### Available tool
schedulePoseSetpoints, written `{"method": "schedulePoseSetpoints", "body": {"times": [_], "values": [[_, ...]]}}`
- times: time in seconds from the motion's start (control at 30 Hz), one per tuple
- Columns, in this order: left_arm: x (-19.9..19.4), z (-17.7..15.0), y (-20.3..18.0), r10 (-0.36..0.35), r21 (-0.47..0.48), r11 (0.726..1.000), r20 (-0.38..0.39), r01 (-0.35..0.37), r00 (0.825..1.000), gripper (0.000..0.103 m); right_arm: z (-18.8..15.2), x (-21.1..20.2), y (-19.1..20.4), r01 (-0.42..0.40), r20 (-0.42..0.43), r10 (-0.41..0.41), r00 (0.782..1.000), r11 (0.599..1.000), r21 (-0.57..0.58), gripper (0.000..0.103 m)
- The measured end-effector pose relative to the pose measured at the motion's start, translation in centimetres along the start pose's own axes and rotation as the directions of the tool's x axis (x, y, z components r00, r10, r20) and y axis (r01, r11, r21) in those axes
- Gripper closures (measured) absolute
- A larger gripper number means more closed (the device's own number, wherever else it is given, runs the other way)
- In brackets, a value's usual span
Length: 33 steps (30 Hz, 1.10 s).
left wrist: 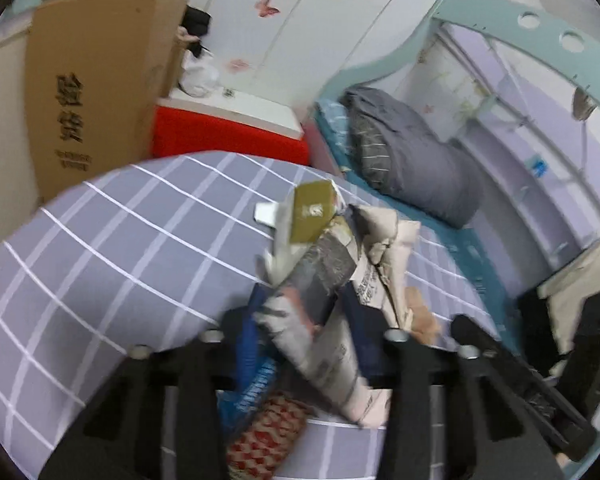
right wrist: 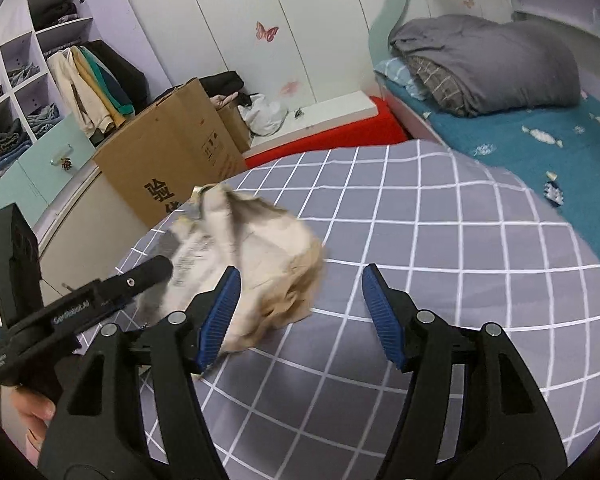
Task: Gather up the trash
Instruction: 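Grasp the folded newspaper with the left tool while the right grasps the beige cloth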
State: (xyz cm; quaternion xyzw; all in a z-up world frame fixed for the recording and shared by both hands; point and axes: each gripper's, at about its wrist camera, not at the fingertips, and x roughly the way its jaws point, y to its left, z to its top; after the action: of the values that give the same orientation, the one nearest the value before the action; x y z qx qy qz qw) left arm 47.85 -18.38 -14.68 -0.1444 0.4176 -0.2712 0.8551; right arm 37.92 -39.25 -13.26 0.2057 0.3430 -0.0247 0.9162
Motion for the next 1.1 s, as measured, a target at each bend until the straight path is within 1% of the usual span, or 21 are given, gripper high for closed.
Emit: {"method": "schedulePoseSetpoints", "body": {"times": [0.07, 0.1, 0.13, 0.17, 0.23, 0.33, 0.37, 0.47, 0.6, 0.63, 0.7, 0.73, 0.77, 0.8, 0.83, 0.87, 0.93, 1.0, 1.03, 1.1], "values": [[-0.5, -0.1, -0.3, -0.002, 0.011, 1.000, 0.017, 0.002, 1.000, 0.084, -0.1, 0.2, 0.0, -0.001, -0.007, 0.001, 1.000, 1.000, 0.009, 0.040], [-0.9, -0.1, -0.5, -0.016, 0.019, 1.000, 0.028, 0.015, 1.000, 0.088, -0.1, 0.2, 0.1, 0.001, -0.010, -0.001, 1.000, 1.000, 0.009, 0.040], [-1.5, -0.2, -0.7, -0.033, 0.021, 0.999, 0.046, 0.032, 0.998, 0.094, -0.1, 0.2, 0.2, 0.004, -0.011, -0.004, 1.000, 1.000, 0.008, 0.040], [-1.9, -0.1, -1.0, -0.044, 0.024, 0.999, 0.061, 0.042, 0.997, 0.096, -0.1, 0.2, 0.2, 0.010, -0.009, -0.010, 1.000, 1.000, 0.008, 0.040], [-3.7, -0.1, -1.7, -0.078, 0.043, 0.996, 0.113, 0.074, 0.991, 0.097, -0.1, 0.3, 0.2, 0.009, -0.016, -0.008, 1.000, 1.000, 0.015, 0.040], [-6.4, 0.2, -2.5, -0.094, 0.062, 0.995, 0.170, 0.084, 0.981, 0.098, 0.0, 0.7, 0.3, 0.005, -0.029, -0.005, 1.000, 1.000, 0.019, 0.040], [-7.1, 0.3, -2.6, -0.095, 0.063, 0.994, 0.185, 0.085, 0.978, 0.098, 0.0, 0.8, 0.5, 0.004, -0.034, -0.004, 0.999, 1.000, 0.015, 0.040], [-9.5, 0.5, -2.4, -0.129, 0.053, 0.991, 0.224, 0.120, 0.966, 0.098, -0.1, 1.2, 1.2, -0.010, -0.047, 0.011, 0.999, 1.000, 0.013, 0.040], [-12.2, 0.4, -2.0, -0.095, 0.058, 0.995, 0.285, 0.082, 0.954, 0.098, 0.0, 1.6, 2.7, -0.039, -0.063, 0.038, 0.997, 0.999, -0.004, 0.040], [-12.9, 0.4, -1.6, -0.075, 0.054, 0.997, 0.300, 0.061, 0.951, 0.098, 0.0, 2.1, 3.1, -0.048, -0.073, 0.047, 0.996, 0.999, -0.006, 0.040], [-14.0, 0.3, -0.9, -0.033, 0.046, 0.999, 0.316, 0.019, 0.948, 0.098, 0.0, 2.7, 3.5, -0.022, -0.083, 0.021, 0.996, 1.000, -0.014, 0.041], [-14.5, 0.2, -0.4, -0.006, 0.045, 0.999, 0.321, -0.009, 0.947, 0.098, -0.1, 3.1, 3.9, -0.010, -0.088, 0.008, 0.996, 1.000, -0.026, 0.044], [-14.7, 0.2, -0.2, 0.005, 0.041, 0.999, 0.320, -0.019, 0.947, 0.098, -0.2, 3.4, 4.2, -0.001, -0.097, -0.003, 0.995, 0.999, -0.042, 0.064], [-15.1, 0.0, 0.3, 0.026, 0.034, 0.999, 0.313, -0.039, 0.949, 0.098, -0.3, 3.7, 4.5, 0.007, -0.107, -0.013, 0.994, 0.998, -0.055, 0.078], [-15.4, -0.1, 0.7, 0.037, 0.030, 0.998, 0.313, -0.049, 0.949, 0.098, -0.3, 3.7, 4.7, 0.022, -0.105, -0.029, 0.994, 0.998, -0.064, 0.081], [-15.8, -0.3, 1.2, 0.049, 0.027, 0.998, 0.315, -0.061, 0.948, 0.098, -0.5, 3.5, 5.0, 0.038, -0.093, -0.045, 0.995, 0.996, -0.080, 0.095], [-16.8, -0.5, 2.0, 0.064, 0.020, 0.997, 0.318, -0.074, 0.946, 0.098, -0.4, 2.2, 5.5, 0.054, -0.048, -0.059, 0.997, 0.994, -0.094, 0.098], [-17.8, -0.8, 2.8, 0.071, 0.009, 0.997, 0.322, -0.078, 0.944, 0.098, -0.1, 0.1, 6.3, 0.047, 0.001, -0.048, 0.999, 0.994, -0.103, 0.099], [-18.6, -0.9, 3.2, 0.074, 0.005, 0.997, 0.327, -0.080, 0.942, 0.098, 0.1, -1.3, 7.1, 0.045, 0.033, -0.042, 0.999, 0.991, -0.123, 0.099], [-19.8, -1.1, 3.6, 0.078, 0.000, 0.997, 0.337, -0.083, 0.938, 0.098, 0.7, -3.0, 8.5, 0.044, 0.070, -0.033, 0.997, 0.987, -0.155, 0.099]]}}
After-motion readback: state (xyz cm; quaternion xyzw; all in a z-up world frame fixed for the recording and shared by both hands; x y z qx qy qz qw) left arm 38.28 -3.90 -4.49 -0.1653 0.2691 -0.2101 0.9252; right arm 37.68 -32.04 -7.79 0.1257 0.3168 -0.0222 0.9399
